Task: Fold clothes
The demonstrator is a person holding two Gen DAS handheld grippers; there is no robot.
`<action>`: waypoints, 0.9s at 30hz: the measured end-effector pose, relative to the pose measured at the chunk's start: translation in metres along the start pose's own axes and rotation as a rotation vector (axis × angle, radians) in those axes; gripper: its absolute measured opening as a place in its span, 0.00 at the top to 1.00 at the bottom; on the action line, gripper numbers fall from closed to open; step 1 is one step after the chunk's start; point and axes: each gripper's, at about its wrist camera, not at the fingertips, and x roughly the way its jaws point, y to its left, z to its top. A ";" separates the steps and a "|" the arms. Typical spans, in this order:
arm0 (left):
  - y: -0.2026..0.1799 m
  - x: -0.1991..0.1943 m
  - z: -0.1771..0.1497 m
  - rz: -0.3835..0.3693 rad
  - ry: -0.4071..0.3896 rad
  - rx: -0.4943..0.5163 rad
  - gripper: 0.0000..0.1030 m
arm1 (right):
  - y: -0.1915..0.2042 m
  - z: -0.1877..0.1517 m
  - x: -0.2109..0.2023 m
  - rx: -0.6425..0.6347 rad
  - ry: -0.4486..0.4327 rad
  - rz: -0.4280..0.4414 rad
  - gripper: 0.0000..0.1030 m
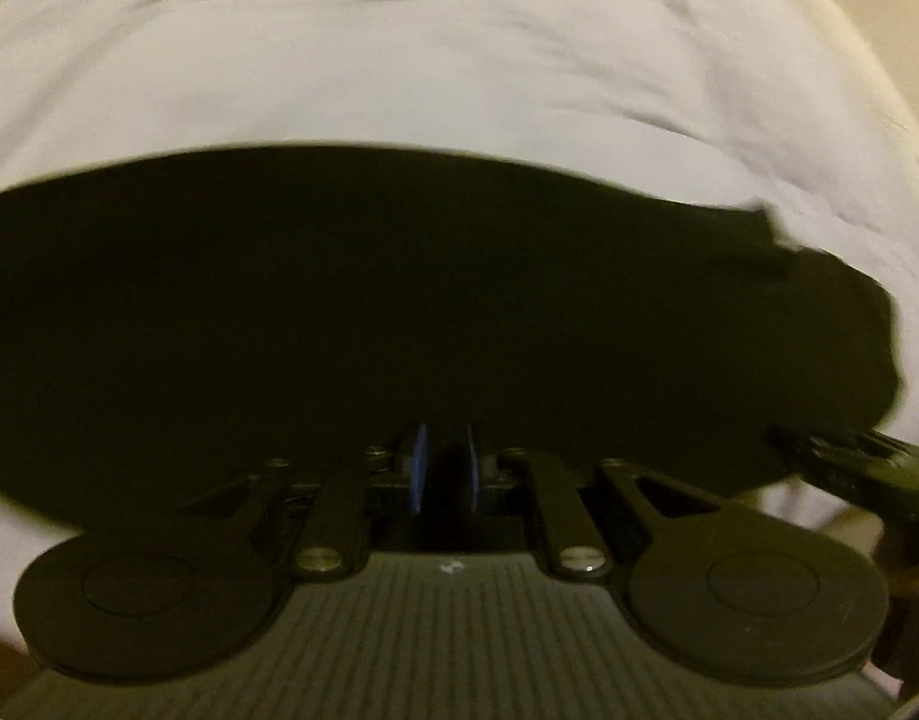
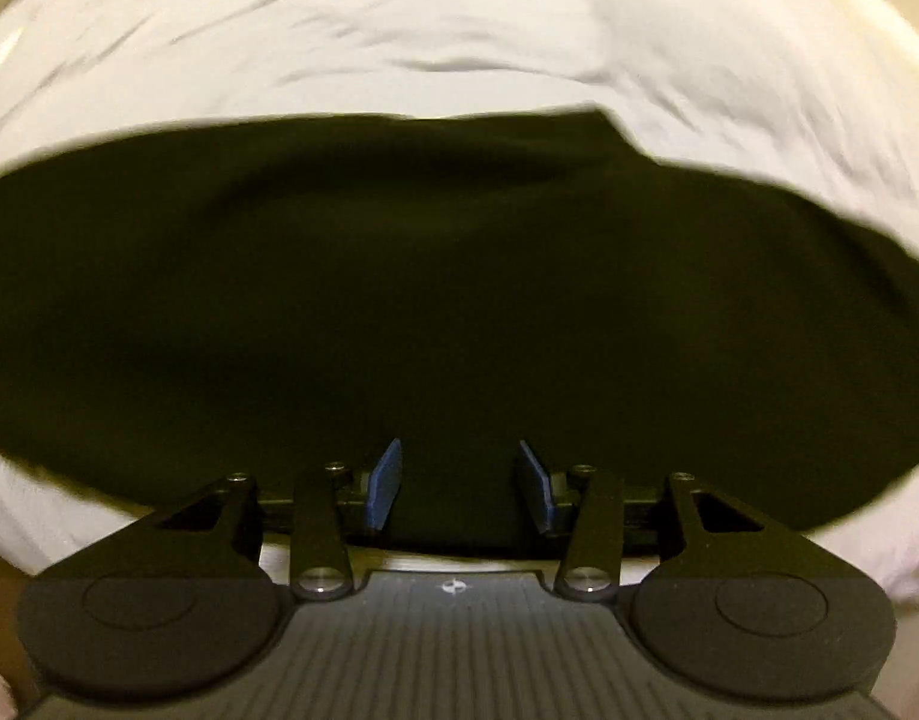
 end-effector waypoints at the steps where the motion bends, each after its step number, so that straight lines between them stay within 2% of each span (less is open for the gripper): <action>1: -0.022 0.009 0.008 -0.030 0.000 0.022 0.84 | -0.021 0.004 -0.003 0.049 -0.009 0.007 0.51; 7: -0.130 0.059 0.053 -0.116 0.012 0.162 0.81 | -0.147 0.027 -0.004 0.298 -0.044 0.014 0.48; 10: -0.171 0.082 0.067 -0.105 0.030 0.225 0.81 | -0.177 0.038 0.004 0.300 -0.037 0.027 0.48; 12: -0.190 0.095 0.077 -0.093 0.036 0.249 0.79 | -0.183 0.044 0.008 0.276 -0.044 0.036 0.48; 15: -0.207 0.112 0.095 -0.060 0.034 0.257 0.72 | -0.202 0.055 0.013 0.254 -0.070 0.030 0.46; 17: -0.213 0.122 0.110 -0.033 0.021 0.248 0.62 | -0.220 0.065 0.017 0.268 -0.090 0.037 0.42; 22: -0.225 0.146 0.144 -0.023 0.000 0.227 0.61 | -0.271 0.088 0.024 0.297 -0.143 0.008 0.39; 24: -0.232 0.157 0.152 -0.025 0.011 0.245 0.61 | -0.286 0.093 0.026 0.324 -0.161 -0.002 0.30; 27: -0.237 0.172 0.157 -0.039 0.031 0.270 0.61 | -0.314 0.101 0.032 0.368 -0.184 -0.004 0.26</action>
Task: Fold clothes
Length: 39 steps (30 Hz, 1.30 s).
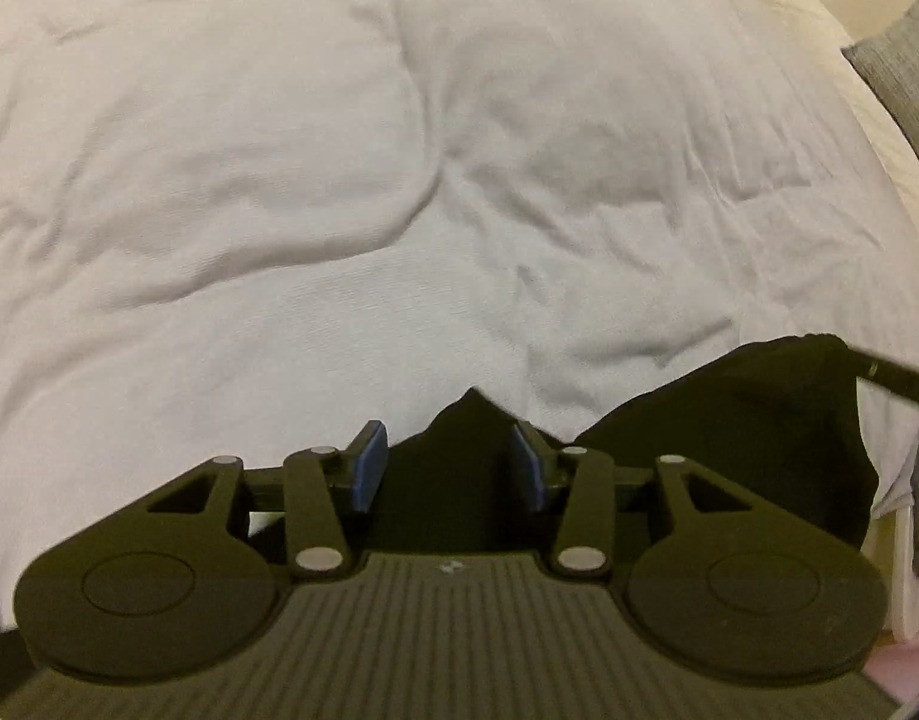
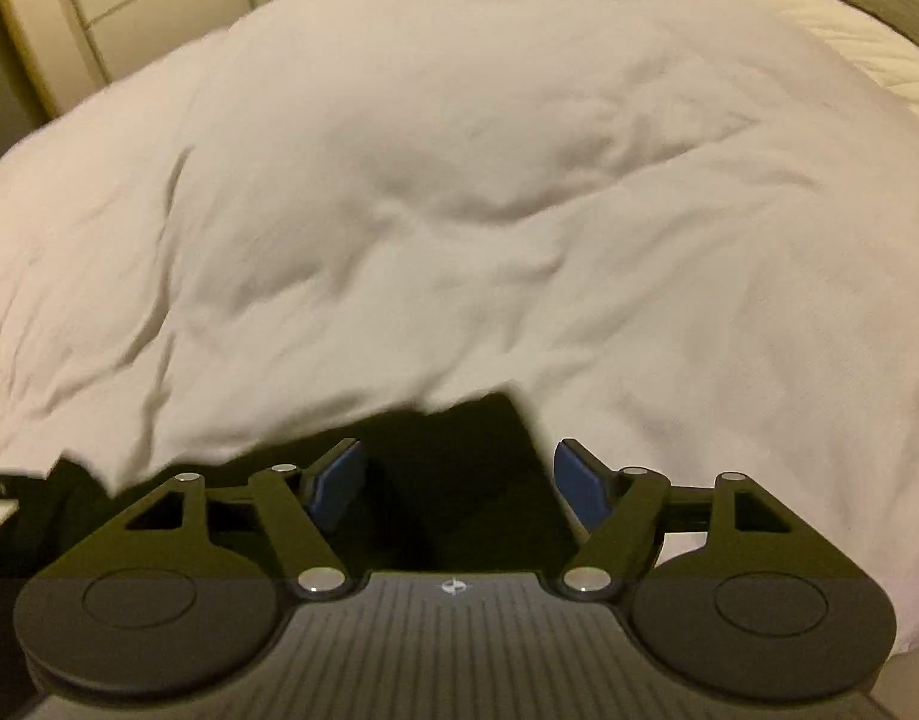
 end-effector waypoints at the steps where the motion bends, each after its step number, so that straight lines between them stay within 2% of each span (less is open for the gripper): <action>1: -0.001 0.004 0.001 -0.005 0.007 0.004 0.61 | -0.007 0.005 0.004 0.019 0.000 0.004 0.24; 3: -0.002 0.013 0.002 -0.014 0.022 0.012 0.70 | -0.023 0.012 0.018 0.086 0.037 0.049 0.22; 4: -0.003 0.015 0.002 -0.022 0.026 0.017 0.87 | -0.030 0.014 0.025 0.120 0.057 0.075 0.22; 5: -0.004 0.017 0.001 -0.035 0.027 0.023 0.97 | -0.035 0.015 0.033 0.151 0.093 0.112 0.22; 6: -0.006 0.014 -0.001 -0.036 0.009 0.028 0.98 | -0.038 0.016 0.039 0.165 0.110 0.152 0.48; 7: -0.006 0.008 -0.004 -0.030 -0.025 0.034 0.99 | -0.039 0.016 0.043 0.173 0.118 0.192 0.65; 9: -0.006 -0.007 -0.009 -0.017 -0.106 0.038 0.99 | -0.035 0.015 0.034 0.144 0.072 0.206 0.78; 11: 0.004 -0.019 -0.011 -0.032 -0.182 -0.006 0.99 | -0.032 0.011 0.015 0.120 -0.002 0.177 0.80; 13: 0.011 -0.012 -0.007 -0.038 -0.172 -0.042 0.98 | -0.039 0.000 0.010 0.177 -0.039 0.159 0.80; 15: 0.007 0.002 -0.005 -0.002 -0.166 -0.005 0.98 | -0.041 -0.007 0.022 0.199 -0.037 0.146 0.77; 17: 0.001 0.017 -0.003 0.036 -0.165 0.042 0.96 | -0.033 -0.007 0.041 0.162 -0.038 0.103 0.74; 20: 0.007 0.023 0.002 0.093 -0.175 0.046 0.82 | -0.020 0.000 0.061 0.115 -0.032 0.032 0.65; 23: 0.027 -0.002 0.005 0.154 -0.242 -0.039 0.83 | -0.016 0.003 0.052 0.105 -0.059 -0.067 0.32; 24: 0.034 -0.016 0.001 0.160 -0.254 -0.065 0.83 | -0.015 0.002 0.042 0.093 -0.090 -0.105 0.29; 26: 0.045 -0.046 -0.011 0.159 -0.262 -0.094 0.84 | -0.014 -0.002 0.017 0.063 -0.149 -0.183 0.29; 28: 0.052 -0.071 -0.025 0.153 -0.258 -0.109 0.84 | -0.008 -0.009 -0.012 0.029 -0.189 -0.158 0.30; 29: 0.050 -0.078 -0.035 0.144 -0.240 -0.100 0.84 | -0.003 -0.015 -0.023 0.009 -0.189 -0.116 0.33; 31: 0.045 -0.090 -0.057 0.125 -0.199 -0.084 0.84 | 0.009 -0.029 -0.037 -0.045 -0.157 -0.038 0.50; 32: 0.041 -0.093 -0.068 0.116 -0.172 -0.084 0.84 | 0.015 -0.037 -0.038 -0.080 -0.123 -0.035 0.55; 33: 0.038 -0.094 -0.079 0.105 -0.151 -0.084 0.84 | 0.018 -0.047 -0.037 -0.103 -0.088 -0.060 0.55; 35: 0.033 -0.091 -0.098 0.081 -0.119 -0.101 0.84 | 0.006 -0.062 -0.036 -0.057 -0.041 -0.091 0.52; 37: 0.031 -0.086 -0.112 0.054 -0.092 -0.134 0.84 | -0.015 -0.073 -0.034 0.039 -0.007 -0.117 0.45; 38: 0.031 -0.083 -0.117 0.052 -0.082 -0.144 0.84 | -0.027 -0.078 -0.033 0.085 0.003 -0.139 0.37; 39: 0.030 -0.080 -0.120 0.056 -0.072 -0.149 0.84 | -0.037 -0.081 -0.031 0.134 0.015 -0.122 0.35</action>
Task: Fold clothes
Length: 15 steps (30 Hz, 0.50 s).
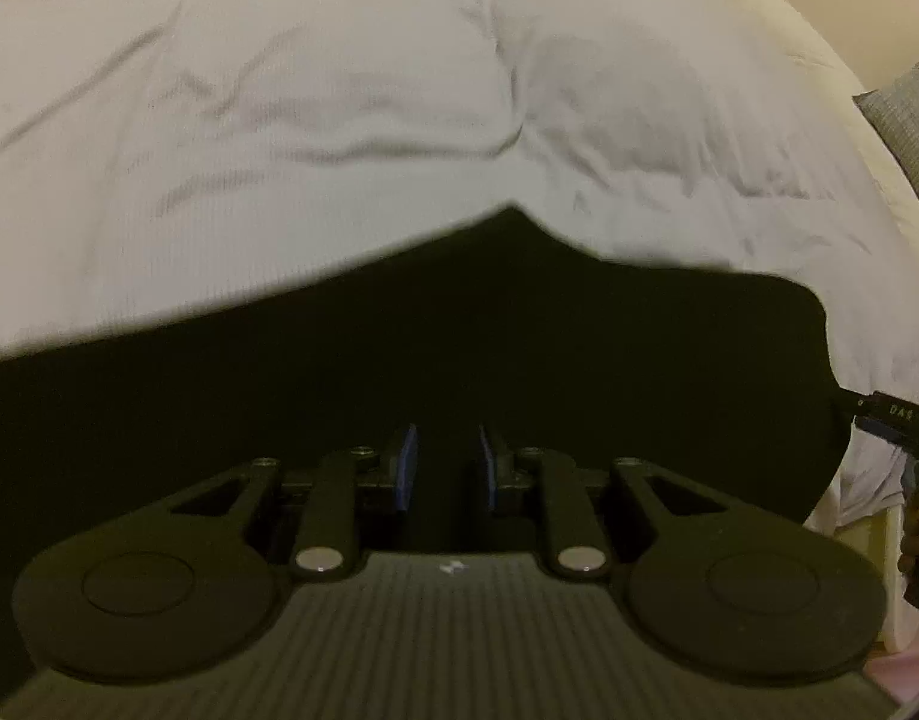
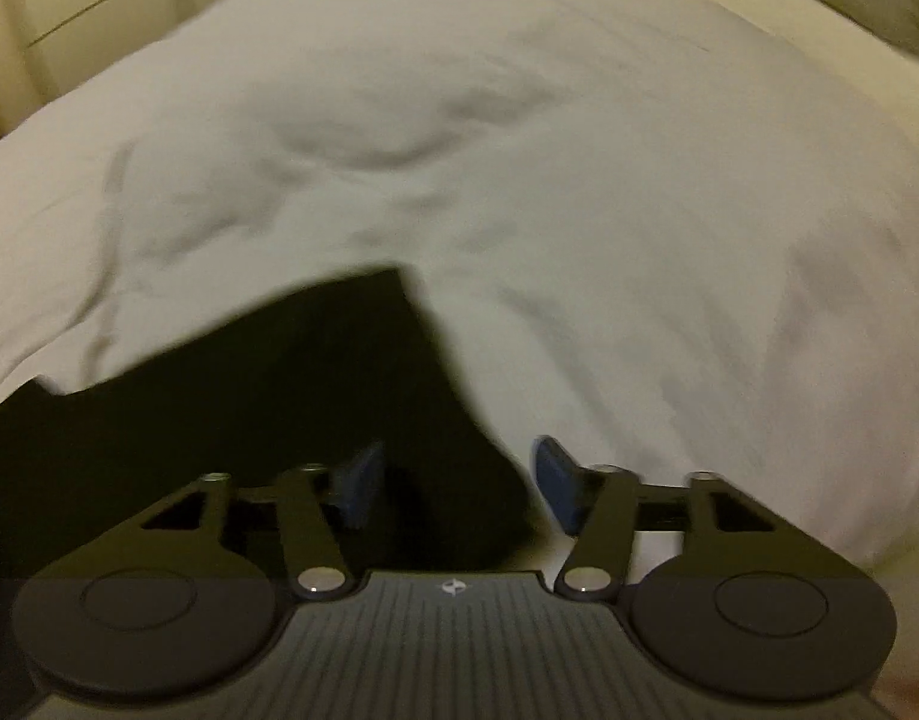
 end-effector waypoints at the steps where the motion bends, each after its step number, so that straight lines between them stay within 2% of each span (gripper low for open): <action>1: 0.000 0.003 -0.002 0.002 0.008 0.001 0.84 | -0.009 -0.002 0.005 0.048 0.018 0.031 0.35; 2: 0.001 0.005 -0.003 0.003 0.015 0.003 0.84 | -0.018 -0.003 0.009 0.097 0.036 0.061 0.37; 3: 0.001 0.006 -0.004 0.007 0.019 0.009 0.84 | -0.023 -0.005 0.012 0.126 0.047 0.075 0.60; 5: 0.003 0.004 -0.005 0.018 0.017 0.023 0.84 | -0.029 -0.008 0.017 0.171 0.065 0.091 0.75; 6: 0.004 0.003 -0.006 0.026 0.013 0.027 0.84 | -0.031 -0.010 0.016 0.176 0.063 0.089 0.76; 8: 0.006 -0.001 -0.009 0.045 0.011 0.042 0.84 | -0.033 -0.016 0.017 0.189 0.077 0.058 0.76; 9: 0.007 -0.004 -0.011 0.057 0.012 0.055 0.84 | -0.029 -0.019 0.019 0.160 0.087 0.025 0.69; 10: 0.009 -0.009 -0.015 0.066 0.011 0.067 0.84 | -0.021 -0.019 0.019 0.104 0.085 -0.030 0.60; 11: 0.011 -0.015 -0.018 0.072 0.007 0.077 0.84 | -0.011 -0.017 0.018 0.041 0.079 -0.092 0.44; 14: 0.021 -0.031 -0.025 0.081 -0.016 0.089 0.84 | 0.026 -0.012 -0.007 -0.127 -0.028 -0.235 0.43; 15: 0.026 -0.035 -0.026 0.081 -0.026 0.085 0.84 | 0.038 -0.012 -0.018 -0.159 -0.075 -0.252 0.44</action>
